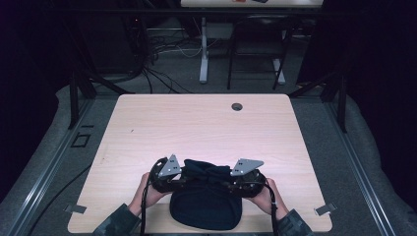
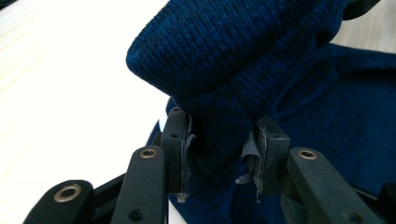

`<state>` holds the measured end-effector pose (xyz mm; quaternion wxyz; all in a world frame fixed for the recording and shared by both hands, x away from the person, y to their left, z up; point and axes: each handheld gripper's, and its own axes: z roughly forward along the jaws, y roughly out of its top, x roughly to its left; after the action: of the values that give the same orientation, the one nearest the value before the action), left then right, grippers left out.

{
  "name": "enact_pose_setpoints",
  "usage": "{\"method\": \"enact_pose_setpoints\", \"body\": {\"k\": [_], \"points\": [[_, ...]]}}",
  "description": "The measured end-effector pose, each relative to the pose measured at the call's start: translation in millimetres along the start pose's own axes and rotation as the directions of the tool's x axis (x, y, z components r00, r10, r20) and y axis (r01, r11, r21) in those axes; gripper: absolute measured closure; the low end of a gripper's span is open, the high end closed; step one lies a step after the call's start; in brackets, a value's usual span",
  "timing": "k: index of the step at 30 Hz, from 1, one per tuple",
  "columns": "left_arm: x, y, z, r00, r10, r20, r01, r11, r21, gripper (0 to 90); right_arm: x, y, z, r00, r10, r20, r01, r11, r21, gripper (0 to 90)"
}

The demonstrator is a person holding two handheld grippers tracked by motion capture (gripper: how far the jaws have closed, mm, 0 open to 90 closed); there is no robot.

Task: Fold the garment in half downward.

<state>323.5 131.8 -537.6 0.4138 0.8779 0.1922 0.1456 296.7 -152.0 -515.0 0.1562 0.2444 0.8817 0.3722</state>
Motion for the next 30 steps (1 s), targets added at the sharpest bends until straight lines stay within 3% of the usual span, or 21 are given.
{"method": "enact_pose_setpoints", "body": {"k": [14, 19, 30], "points": [[-11.4, -8.4, 1.1, 1.0, 0.001, 0.01, -0.001, 1.0, 0.009, 62.9, 3.8, -12.2, 0.6, 0.9993, 0.028, -0.026, -0.028, 1.0, -0.006, 62.4], [-16.0, -9.8, 2.1, 1.0, -0.002, 0.003, 0.002, 0.9998, 0.017, 66.4, 0.4, -12.8, 2.5, 1.0, 0.008, -0.001, -0.008, 1.0, -0.004, 66.2], [-10.8, -8.2, 14.3, 0.9976, -0.067, -0.021, 0.067, 0.9978, -0.007, 70.8, -18.2, -8.9, 12.8, 0.9981, 0.017, 0.06, -0.016, 1.0, -0.024, 68.8]]}}
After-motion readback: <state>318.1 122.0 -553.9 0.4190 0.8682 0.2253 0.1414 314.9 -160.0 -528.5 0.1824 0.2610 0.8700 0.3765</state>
